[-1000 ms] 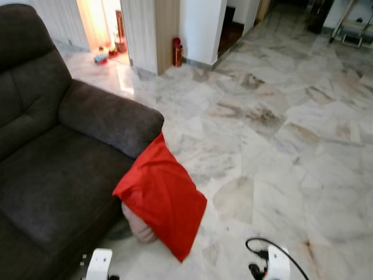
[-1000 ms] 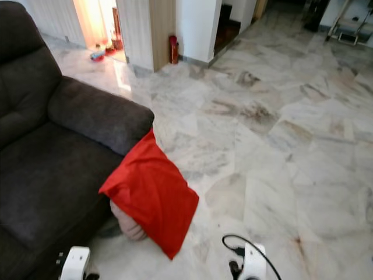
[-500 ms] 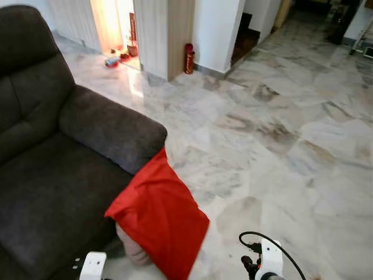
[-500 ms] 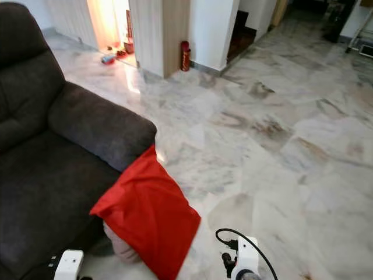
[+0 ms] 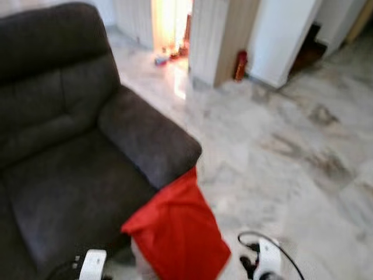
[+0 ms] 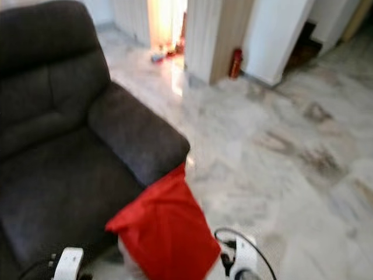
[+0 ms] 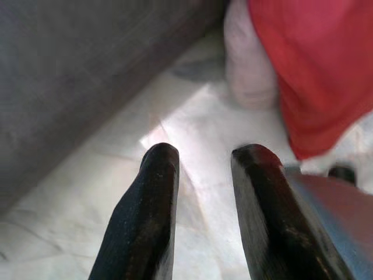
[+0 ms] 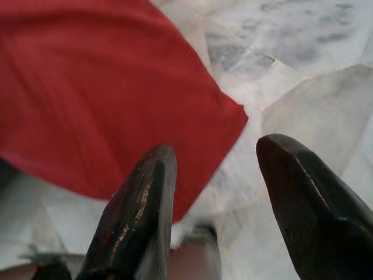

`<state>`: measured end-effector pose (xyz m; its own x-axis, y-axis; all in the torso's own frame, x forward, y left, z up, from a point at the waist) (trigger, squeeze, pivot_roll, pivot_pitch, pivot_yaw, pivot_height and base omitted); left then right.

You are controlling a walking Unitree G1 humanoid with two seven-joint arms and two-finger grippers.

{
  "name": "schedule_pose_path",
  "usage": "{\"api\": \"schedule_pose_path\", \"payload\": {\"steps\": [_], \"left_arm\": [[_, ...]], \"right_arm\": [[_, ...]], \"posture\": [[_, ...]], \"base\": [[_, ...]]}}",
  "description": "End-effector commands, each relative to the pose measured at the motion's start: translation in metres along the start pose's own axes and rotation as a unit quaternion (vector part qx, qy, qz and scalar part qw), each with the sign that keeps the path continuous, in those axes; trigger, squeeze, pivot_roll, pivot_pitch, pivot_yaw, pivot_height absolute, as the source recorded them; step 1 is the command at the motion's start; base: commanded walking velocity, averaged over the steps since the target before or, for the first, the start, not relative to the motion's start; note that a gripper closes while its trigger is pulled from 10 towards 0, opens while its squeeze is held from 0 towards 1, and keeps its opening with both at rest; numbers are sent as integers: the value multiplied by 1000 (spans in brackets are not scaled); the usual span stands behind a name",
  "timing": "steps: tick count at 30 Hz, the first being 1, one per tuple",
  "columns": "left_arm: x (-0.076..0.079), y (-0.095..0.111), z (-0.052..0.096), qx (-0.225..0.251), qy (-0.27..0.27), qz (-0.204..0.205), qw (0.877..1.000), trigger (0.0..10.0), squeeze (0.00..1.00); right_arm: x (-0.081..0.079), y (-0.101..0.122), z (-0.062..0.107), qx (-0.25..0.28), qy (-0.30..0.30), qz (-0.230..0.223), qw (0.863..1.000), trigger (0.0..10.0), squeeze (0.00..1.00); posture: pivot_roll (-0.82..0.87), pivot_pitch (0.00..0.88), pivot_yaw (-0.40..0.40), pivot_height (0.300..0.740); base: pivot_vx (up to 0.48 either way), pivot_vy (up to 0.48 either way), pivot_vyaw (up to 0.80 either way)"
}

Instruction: Move the pillow to the sofa from floor

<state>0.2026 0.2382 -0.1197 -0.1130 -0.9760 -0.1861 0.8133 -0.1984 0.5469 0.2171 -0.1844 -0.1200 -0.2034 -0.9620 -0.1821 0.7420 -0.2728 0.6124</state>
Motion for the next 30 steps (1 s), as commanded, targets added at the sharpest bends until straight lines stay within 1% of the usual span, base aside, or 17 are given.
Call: {"api": "schedule_pose_path", "payload": {"steps": [1, 6, 9, 19, 30], "left_arm": [[9, 8, -2, 11, -11, 4, 1000, 10000, 0], [9, 8, -2, 11, -11, 2, 1000, 10000, 0], [10, 8, -2, 11, -14, -2, 1000, 10000, 0], [15, 10, -2, 15, -23, 6, 1000, 10000, 0], [15, 10, -2, 15, -23, 5, 1000, 10000, 0]], "right_arm": [[21, -12, 6, -15, -27, -10, 999, 10000, 0], [23, -11, 6, -15, -29, -9, 999, 10000, 0], [24, -10, 6, -14, -31, -11, 999, 10000, 0], [28, -8, 6, -13, -37, -10, 999, 10000, 0], [29, -6, 6, -12, -36, -10, 999, 10000, 0]], "posture": [[-36, 0, -44, 740], [-36, 0, -45, 740], [-36, 0, -45, 740], [-36, 0, -45, 740], [-33, 0, -47, 740]], "base": [[375, 0, 0], [344, 0, 0], [0, 0, 0], [0, 0, 0], [0, 0, 0]]}}
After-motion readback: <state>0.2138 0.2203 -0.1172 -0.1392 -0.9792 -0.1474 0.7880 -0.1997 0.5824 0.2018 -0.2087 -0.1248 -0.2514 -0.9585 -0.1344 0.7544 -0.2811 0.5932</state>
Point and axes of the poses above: a point about 5 cm out from each wrist's last joint towards the gripper, its own z axis pointing back from the gripper into the wrist, its own y axis along the axis of the wrist's last joint, x = y × z, the point moved 5 cm from there along -z, pointing out of the wrist towards the gripper, and after that the axes turned 7 degrees about -z, right-handed, at the moved point
